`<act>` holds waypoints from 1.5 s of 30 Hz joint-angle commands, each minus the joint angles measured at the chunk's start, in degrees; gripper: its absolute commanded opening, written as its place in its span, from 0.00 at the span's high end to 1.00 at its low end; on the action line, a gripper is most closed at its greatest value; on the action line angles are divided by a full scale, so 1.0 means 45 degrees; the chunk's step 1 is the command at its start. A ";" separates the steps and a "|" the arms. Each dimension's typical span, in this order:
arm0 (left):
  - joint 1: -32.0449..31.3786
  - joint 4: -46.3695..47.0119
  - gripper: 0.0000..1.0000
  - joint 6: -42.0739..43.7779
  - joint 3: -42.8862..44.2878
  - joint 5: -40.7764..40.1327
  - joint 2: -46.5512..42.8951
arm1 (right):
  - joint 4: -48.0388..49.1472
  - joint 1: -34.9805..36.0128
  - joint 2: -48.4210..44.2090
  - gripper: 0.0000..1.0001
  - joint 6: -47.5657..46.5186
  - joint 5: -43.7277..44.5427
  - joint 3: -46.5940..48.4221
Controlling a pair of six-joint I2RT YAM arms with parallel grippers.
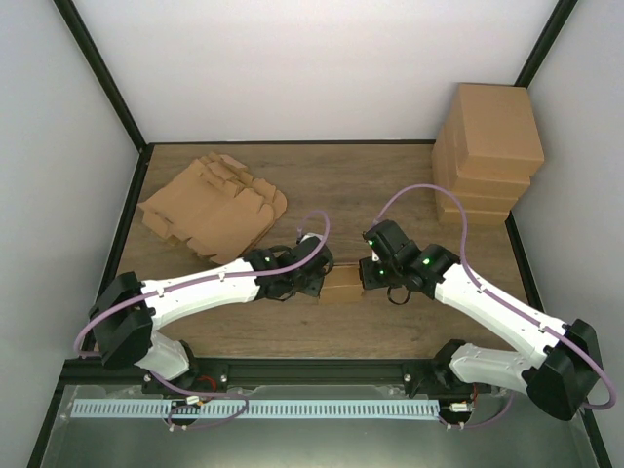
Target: Fold the paper box
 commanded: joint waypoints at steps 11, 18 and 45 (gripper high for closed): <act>-0.0021 -0.0592 0.93 0.0012 0.1136 0.0448 0.0203 | 0.0653 0.0141 0.0301 0.94 -0.0301 -0.0039 0.0033; 0.0005 -0.1063 0.96 -0.0284 0.1883 0.1294 0.0907 | 0.0890 0.0150 0.0328 0.98 -0.0358 -0.0005 -0.0171; 0.0247 -0.1219 0.96 -0.1043 0.2415 0.1819 0.1263 | 0.1513 0.0317 -0.0124 0.75 0.0138 -0.0064 -0.1125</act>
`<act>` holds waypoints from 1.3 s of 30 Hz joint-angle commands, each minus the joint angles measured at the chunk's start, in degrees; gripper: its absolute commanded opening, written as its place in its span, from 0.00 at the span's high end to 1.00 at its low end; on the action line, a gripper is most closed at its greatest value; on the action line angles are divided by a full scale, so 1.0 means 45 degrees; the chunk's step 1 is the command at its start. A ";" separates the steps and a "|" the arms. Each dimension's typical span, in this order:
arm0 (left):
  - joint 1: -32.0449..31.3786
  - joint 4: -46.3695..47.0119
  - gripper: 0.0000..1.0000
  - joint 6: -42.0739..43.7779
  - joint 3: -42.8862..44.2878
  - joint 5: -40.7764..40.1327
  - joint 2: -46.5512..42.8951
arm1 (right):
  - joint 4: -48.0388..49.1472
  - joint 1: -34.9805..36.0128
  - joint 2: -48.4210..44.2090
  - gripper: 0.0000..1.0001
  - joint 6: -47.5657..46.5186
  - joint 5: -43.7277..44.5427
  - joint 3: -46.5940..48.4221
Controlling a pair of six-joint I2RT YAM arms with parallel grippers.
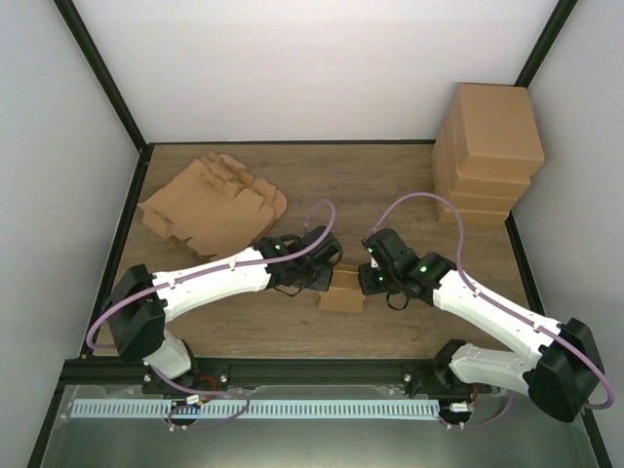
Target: Fold the paper box
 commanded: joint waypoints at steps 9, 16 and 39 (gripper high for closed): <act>0.0150 0.0211 0.96 -0.0993 0.0621 -0.0305 0.0041 | 0.0616 0.0421 0.0155 0.74 0.0461 -0.0190 -0.0021; 0.0476 0.0127 0.96 -0.1021 0.0766 0.0419 0.0032 | 0.1113 0.0977 0.0420 0.73 0.0562 0.0663 -0.0243; 0.0579 0.1473 0.96 -0.2191 -0.1603 -0.0517 -0.1856 | 0.2711 0.1225 -0.0120 0.49 0.1244 -0.0455 -0.1338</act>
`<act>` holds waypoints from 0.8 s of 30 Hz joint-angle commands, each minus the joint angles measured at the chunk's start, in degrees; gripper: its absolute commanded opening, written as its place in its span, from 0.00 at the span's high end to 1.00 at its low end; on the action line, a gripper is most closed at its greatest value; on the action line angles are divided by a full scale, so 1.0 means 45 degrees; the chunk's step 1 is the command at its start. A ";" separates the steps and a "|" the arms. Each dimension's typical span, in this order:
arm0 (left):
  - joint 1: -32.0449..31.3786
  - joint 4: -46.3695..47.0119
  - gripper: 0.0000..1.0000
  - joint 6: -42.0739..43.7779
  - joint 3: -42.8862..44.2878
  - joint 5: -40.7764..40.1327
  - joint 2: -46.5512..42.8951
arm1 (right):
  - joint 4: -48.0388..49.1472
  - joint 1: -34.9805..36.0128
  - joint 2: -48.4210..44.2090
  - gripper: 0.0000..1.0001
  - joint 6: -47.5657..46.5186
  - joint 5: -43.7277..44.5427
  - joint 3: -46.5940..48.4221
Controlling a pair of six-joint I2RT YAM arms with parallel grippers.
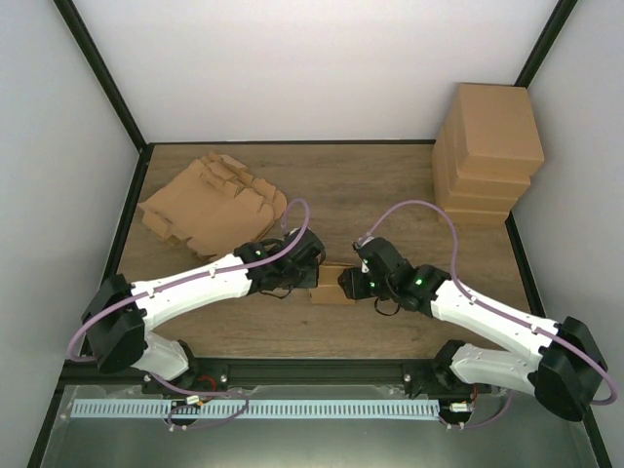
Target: Fold the paper box
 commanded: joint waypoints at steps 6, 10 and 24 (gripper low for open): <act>0.0043 0.0451 0.96 -0.0080 0.0280 0.0348 -0.0321 | -0.0171 0.0155 0.0467 0.57 -0.0436 0.0187 -0.0150; 0.0044 -0.0299 0.96 0.0200 0.1104 0.0905 0.0126 | -0.0169 0.0161 0.0498 0.61 -0.0815 0.0383 -0.0188; 0.0048 -0.1240 0.96 0.0710 0.1457 0.1380 0.0925 | -0.0120 0.0161 0.0612 0.62 -0.1070 0.0788 -0.0028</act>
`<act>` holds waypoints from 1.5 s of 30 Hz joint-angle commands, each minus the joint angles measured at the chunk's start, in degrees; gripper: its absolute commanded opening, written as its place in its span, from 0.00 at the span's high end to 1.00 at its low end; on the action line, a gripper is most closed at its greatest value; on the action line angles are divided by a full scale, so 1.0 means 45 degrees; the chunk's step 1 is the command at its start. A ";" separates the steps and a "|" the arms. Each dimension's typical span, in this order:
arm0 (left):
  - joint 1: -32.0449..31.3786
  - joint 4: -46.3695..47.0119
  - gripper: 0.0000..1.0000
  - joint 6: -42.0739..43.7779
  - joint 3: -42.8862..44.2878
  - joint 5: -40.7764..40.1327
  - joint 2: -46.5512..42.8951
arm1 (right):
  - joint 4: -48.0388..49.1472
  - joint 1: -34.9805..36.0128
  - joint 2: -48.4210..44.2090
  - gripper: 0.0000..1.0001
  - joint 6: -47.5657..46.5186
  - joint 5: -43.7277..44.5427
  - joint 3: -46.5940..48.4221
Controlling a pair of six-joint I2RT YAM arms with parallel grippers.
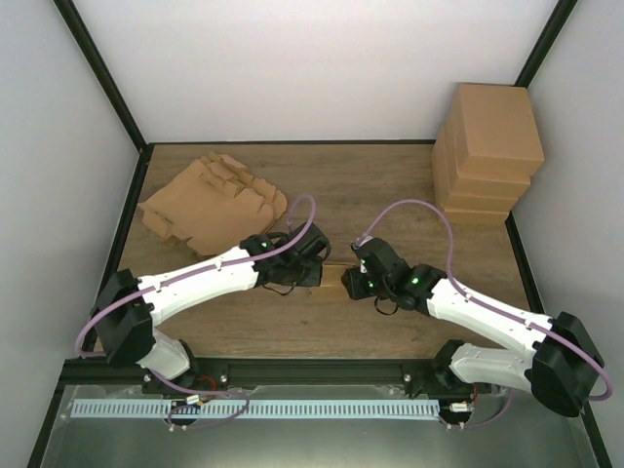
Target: Fold the paper box
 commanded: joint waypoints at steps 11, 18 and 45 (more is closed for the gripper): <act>-0.0033 -0.0610 0.96 0.0621 0.0204 0.0251 0.0327 | -0.0295 0.0141 0.0409 0.62 -0.0325 0.0258 0.0141; -0.0017 -0.0964 0.96 0.0856 0.0257 0.0094 0.0487 | -0.0274 0.0151 0.0479 0.62 -0.0313 0.0239 0.0165; -0.0062 -0.0281 0.96 0.0423 -0.0397 0.0340 0.0554 | -0.0318 0.0141 0.0592 0.62 -0.0199 0.0317 0.0212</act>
